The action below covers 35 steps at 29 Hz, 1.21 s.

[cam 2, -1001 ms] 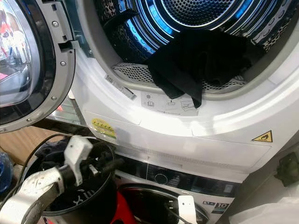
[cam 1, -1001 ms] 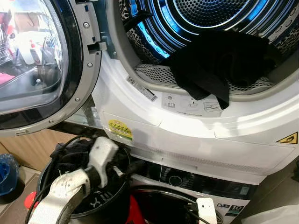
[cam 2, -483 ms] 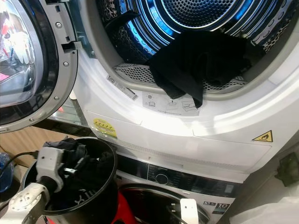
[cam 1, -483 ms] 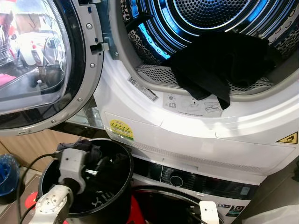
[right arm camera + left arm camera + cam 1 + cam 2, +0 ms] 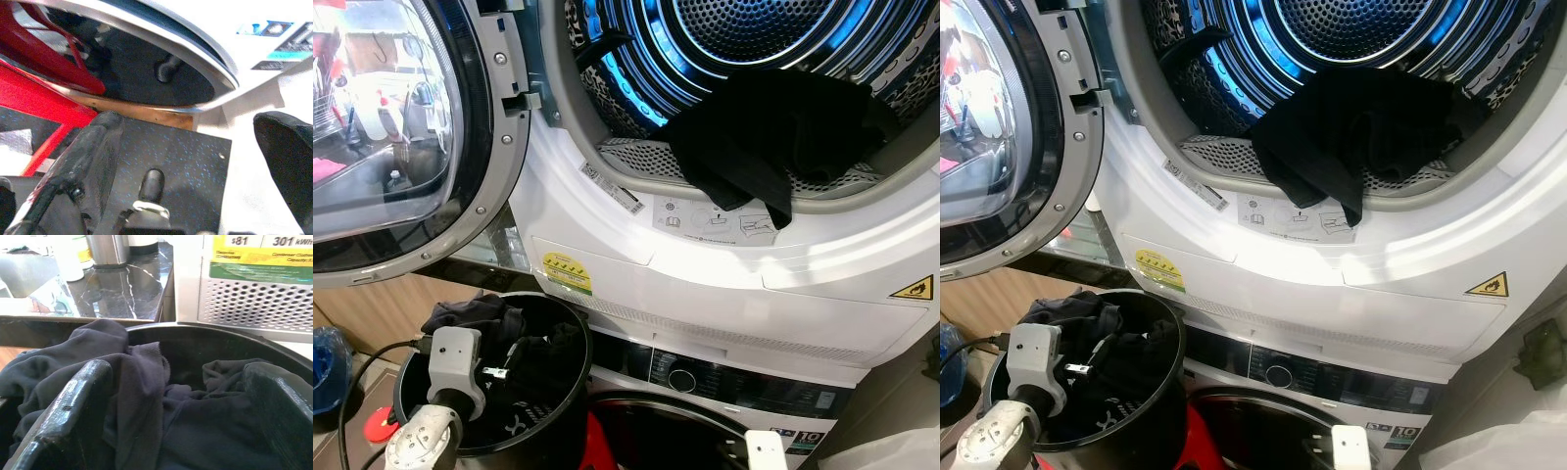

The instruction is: Clothes washing

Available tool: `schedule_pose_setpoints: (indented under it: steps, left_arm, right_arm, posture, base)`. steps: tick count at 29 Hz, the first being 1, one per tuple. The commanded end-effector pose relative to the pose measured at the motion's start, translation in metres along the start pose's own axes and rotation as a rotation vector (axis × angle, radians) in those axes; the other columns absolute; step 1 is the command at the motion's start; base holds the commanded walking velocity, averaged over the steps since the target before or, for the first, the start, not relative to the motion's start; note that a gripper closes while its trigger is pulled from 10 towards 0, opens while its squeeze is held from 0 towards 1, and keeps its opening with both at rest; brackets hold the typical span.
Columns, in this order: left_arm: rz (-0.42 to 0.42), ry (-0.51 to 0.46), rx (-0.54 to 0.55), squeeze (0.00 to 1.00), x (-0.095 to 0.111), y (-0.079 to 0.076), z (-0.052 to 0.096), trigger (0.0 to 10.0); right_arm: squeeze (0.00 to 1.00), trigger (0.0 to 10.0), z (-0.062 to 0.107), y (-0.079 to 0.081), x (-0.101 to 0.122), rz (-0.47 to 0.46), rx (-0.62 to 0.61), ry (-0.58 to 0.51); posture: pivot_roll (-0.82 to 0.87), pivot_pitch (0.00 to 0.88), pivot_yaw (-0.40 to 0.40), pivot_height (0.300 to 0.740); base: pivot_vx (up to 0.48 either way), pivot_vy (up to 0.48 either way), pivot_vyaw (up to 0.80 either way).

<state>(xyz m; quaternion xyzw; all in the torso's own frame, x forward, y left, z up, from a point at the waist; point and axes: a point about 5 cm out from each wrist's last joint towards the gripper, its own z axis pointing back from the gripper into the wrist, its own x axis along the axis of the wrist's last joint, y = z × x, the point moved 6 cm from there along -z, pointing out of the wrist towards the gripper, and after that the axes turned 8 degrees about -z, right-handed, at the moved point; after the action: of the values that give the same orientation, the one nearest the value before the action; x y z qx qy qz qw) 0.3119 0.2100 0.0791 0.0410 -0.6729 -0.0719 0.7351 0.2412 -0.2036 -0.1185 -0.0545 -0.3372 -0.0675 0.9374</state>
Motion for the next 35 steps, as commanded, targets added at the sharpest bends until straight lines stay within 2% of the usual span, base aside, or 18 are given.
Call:
schedule_pose_setpoints:
  steps: [1,4,8,10,13,16,21,25,26,27,31,32,35]
  left_arm:
    - [-0.007,-0.013,0.012,0.0,0.002,-0.001,0.001,10.0]
    - [-0.019,0.0,0.018,0.0,-0.003,-0.001,0.001,10.0]
    - [-0.015,0.0,0.065,0.0,-0.005,0.006,0.005,10.0]
    - [-0.014,-0.002,0.067,0.0,-0.005,0.003,0.005,10.0]
    - [0.02,-0.009,0.111,0.0,-0.003,0.0,0.006,10.0]
    - [0.041,-0.024,0.206,0.0,0.001,0.01,0.007,10.0]
    - [0.097,-0.046,0.234,0.0,0.004,0.015,0.003,10.0]
    - [0.089,-0.059,0.249,0.0,0.009,0.022,0.001,10.0]
    - [0.118,-0.061,0.278,0.38,0.01,0.03,0.001,10.0]
    - [0.135,-0.063,0.296,1.0,0.01,0.034,0.001,10.0]
    - [0.145,-0.04,0.331,1.0,0.005,0.042,-0.001,10.0]
    - [0.17,-0.043,0.318,1.0,0.007,0.04,-0.004,10.0]
    - [0.171,-0.041,0.308,1.0,0.006,0.038,-0.005,10.0]
  right_arm:
    - [0.0,10.0,0.0,0.0,0.001,-0.001,0.002,-0.005]
    - [0.0,10.0,0.0,0.0,0.002,-0.004,-0.001,-0.004]
    - [0.0,10.0,0.0,0.009,-0.002,0.007,0.027,0.0]
    - [0.0,10.0,0.001,0.009,-0.003,0.01,0.029,0.002]
    - [0.0,10.0,0.0,0.003,-0.002,0.016,0.02,0.003]
    - [0.0,10.0,0.0,-0.003,0.001,0.033,0.015,-0.002]
    - [0.0,10.0,-0.001,-0.008,0.007,-0.003,-0.005,-0.015]
    - [0.0,10.0,-0.001,-0.005,0.006,0.002,-0.001,-0.012]
    - [0.0,10.0,-0.001,-0.003,0.005,0.004,0.002,-0.007]
    - [0.0,10.0,-0.001,-0.003,0.005,0.005,0.004,-0.006]
    - [0.0,10.0,-0.001,0.002,0.005,0.015,0.017,-0.005]
    - [0.0,10.0,-0.001,0.002,0.005,0.001,0.015,-0.006]
    - [0.0,10.0,-0.001,0.001,0.003,-0.009,0.009,-0.002]
  posture:
    - [0.15,0.0,0.027,0.74]
    - [0.17,0.0,0.016,0.74]
    - [0.18,0.0,0.014,0.74]
    - [0.19,0.0,0.011,0.74]
    - [0.19,0.0,-0.002,0.74]
    - [0.19,0.0,-0.006,0.74]
    - [0.19,0.0,-0.001,0.74]
    - [0.21,0.0,-0.006,0.74]
    - [0.22,0.0,-0.006,0.74]
    - [0.22,0.0,-0.006,0.74]
    - [0.2,0.0,0.01,0.74]
    - [0.2,0.0,0.013,0.74]
    - [0.19,0.0,0.02,0.74]
  base:
    - [0.0,0.0,0.0]
    - [0.0,0.0,0.0]
    - [0.0,0.0,0.0]
    - [0.0,0.0,0.0]
    - [0.0,0.0,0.0]
    - [0.0,0.0,0.0]
    - [0.0,0.0,0.0]
    - [0.0,0.0,0.0]
    - [0.0,0.0,0.0]
    - [0.0,0.0,0.0]
    - [0.0,0.0,0.0]
    - [0.0,0.0,0.0]
    - [0.0,0.0,0.0]
